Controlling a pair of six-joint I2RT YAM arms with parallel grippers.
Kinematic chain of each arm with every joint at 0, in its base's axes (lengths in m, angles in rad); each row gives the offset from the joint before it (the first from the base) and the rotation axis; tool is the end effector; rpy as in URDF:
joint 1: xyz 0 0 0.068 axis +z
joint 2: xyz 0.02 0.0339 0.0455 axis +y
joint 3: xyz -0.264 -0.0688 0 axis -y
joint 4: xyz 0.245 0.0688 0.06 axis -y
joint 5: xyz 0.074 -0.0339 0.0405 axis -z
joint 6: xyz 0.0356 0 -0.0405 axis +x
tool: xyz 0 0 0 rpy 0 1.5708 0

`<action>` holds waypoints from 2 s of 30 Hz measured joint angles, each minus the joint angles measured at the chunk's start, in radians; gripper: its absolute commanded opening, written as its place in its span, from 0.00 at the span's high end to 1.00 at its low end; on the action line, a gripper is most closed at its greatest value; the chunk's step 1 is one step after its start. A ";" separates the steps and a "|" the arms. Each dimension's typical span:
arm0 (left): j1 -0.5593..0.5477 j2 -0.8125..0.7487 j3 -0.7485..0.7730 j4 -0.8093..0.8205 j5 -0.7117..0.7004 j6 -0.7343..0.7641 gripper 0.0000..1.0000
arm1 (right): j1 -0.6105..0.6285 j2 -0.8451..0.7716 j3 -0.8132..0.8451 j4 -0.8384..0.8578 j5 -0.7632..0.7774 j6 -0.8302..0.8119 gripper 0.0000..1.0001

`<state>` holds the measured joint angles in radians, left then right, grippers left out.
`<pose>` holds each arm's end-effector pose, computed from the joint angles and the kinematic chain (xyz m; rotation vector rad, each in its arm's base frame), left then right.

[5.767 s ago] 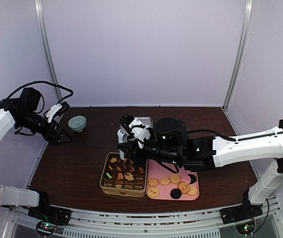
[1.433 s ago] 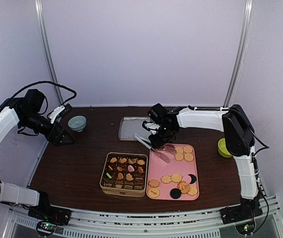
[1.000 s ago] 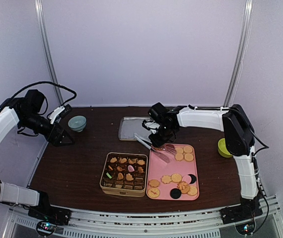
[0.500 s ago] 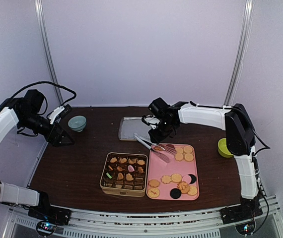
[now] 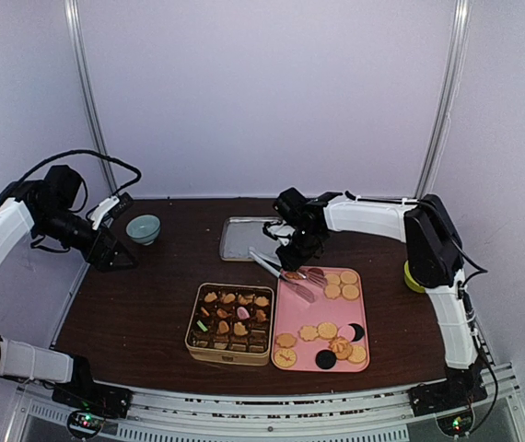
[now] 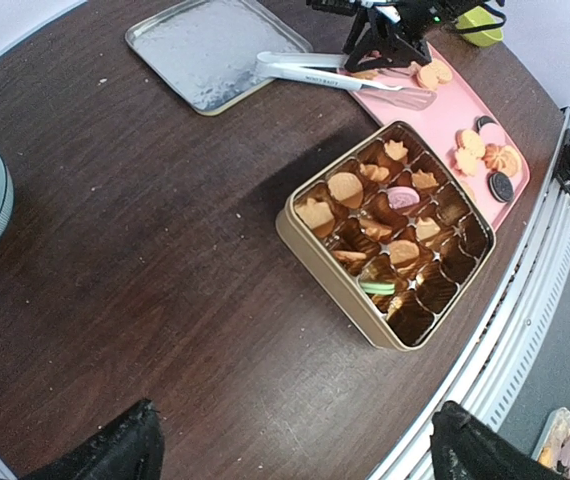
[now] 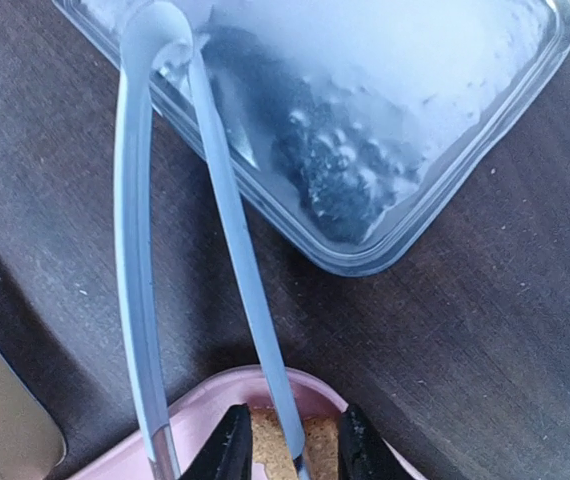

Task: Pack the cookies
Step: Pick up the clamp from the plate, then pass from the right arm to the left

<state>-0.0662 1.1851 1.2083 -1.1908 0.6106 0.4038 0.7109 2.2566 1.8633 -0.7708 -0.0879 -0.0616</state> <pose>0.2029 -0.0339 0.3289 0.7566 2.4517 -0.7076 0.3615 0.3154 0.1788 -1.0663 2.5552 0.2975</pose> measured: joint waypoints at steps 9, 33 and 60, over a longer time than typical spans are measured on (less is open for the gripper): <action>0.000 0.000 0.011 -0.003 0.005 0.006 0.05 | -0.002 0.021 0.001 -0.014 0.001 -0.016 0.95; -0.190 0.143 0.078 0.089 0.214 -0.078 0.02 | 0.153 -0.698 -0.640 0.700 0.070 0.250 1.00; -0.371 0.165 0.258 0.201 0.607 -0.251 0.43 | 0.435 -0.518 -0.577 1.678 0.300 0.452 1.00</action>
<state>-0.4374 1.3502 1.4666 -0.9901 1.2171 0.1532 1.1461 1.7382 1.2865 0.9070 0.2119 0.3904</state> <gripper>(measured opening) 0.607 0.030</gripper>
